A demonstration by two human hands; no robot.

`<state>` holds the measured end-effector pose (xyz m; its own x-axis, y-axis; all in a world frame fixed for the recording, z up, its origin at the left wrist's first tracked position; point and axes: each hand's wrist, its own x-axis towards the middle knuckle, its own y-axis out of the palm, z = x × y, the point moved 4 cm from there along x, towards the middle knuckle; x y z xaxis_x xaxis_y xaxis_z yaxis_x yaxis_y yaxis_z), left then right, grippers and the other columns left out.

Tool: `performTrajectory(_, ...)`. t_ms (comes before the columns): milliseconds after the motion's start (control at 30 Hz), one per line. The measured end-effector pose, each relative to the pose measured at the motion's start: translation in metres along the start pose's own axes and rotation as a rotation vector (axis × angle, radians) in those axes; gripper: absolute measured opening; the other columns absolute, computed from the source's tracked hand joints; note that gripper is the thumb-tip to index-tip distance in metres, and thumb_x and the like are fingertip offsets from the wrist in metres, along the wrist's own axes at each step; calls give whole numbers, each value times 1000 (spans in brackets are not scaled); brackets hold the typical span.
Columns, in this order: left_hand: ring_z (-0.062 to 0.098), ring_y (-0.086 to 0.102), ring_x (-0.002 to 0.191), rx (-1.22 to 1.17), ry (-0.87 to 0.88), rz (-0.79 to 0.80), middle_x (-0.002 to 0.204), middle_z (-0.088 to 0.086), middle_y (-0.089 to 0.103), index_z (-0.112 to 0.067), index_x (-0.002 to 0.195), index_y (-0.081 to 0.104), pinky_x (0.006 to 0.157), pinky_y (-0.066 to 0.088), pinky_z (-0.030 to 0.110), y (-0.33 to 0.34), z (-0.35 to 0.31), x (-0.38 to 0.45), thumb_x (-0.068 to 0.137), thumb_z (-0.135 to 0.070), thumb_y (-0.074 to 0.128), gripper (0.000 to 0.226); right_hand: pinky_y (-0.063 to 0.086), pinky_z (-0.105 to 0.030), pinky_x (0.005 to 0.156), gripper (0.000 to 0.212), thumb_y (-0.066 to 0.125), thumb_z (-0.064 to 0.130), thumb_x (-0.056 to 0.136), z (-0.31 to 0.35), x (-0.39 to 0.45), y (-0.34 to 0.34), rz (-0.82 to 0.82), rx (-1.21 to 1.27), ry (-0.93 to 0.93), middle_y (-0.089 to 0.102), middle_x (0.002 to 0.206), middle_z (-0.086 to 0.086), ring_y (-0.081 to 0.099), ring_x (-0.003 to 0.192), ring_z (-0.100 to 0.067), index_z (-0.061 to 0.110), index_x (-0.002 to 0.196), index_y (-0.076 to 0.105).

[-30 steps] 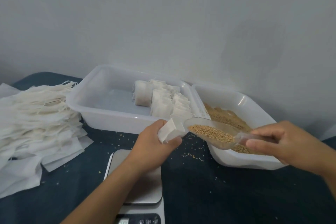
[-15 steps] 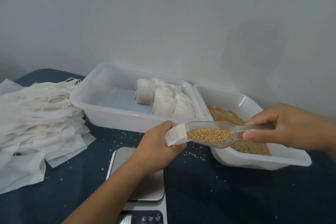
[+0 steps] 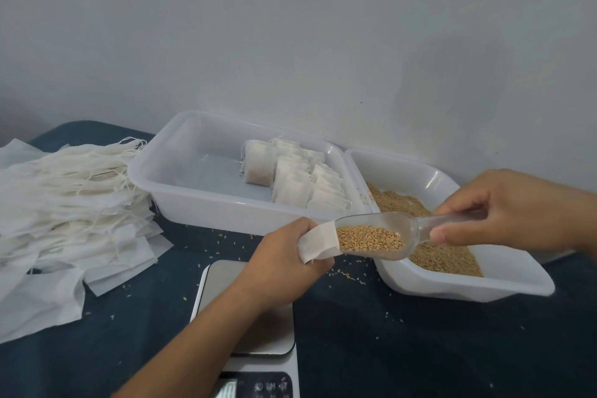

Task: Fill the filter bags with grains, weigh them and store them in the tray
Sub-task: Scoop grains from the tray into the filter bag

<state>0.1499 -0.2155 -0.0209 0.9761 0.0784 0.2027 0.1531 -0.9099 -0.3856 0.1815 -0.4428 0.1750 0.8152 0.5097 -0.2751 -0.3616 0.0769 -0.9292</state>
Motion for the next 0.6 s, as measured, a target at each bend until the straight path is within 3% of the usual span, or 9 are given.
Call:
performTrajectory(200, 2, 65, 80, -38, -8, 2, 90, -15, 69, -36, 99, 61, 64, 49, 15, 0, 2, 0, 84, -36, 77, 22, 48, -35, 65, 81, 55, 104, 54, 0, 2, -1, 4, -12, 18, 67, 76, -5, 63, 77, -29, 36, 90, 81)
performTrajectory(367, 3, 64, 77, -68, -15, 10, 88, -12, 69, -33, 98, 61, 61, 47, 14, 1, 1, 0, 84, -33, 78, 22, 58, -49, 86, 75, 53, 105, 51, 0, 0, -1, 3, -13, 26, 75, 86, 3, 71, 86, -21, 49, 93, 79)
performTrajectory(600, 1, 63, 70, -106, -26, 9, 85, -15, 68, -33, 95, 63, 57, 47, 13, 0, -1, -1, 83, -32, 79, 20, 58, -49, 86, 73, 51, 106, 50, -3, 2, -2, 9, -12, -1, 76, 88, 4, 72, 87, -20, 53, 93, 78)
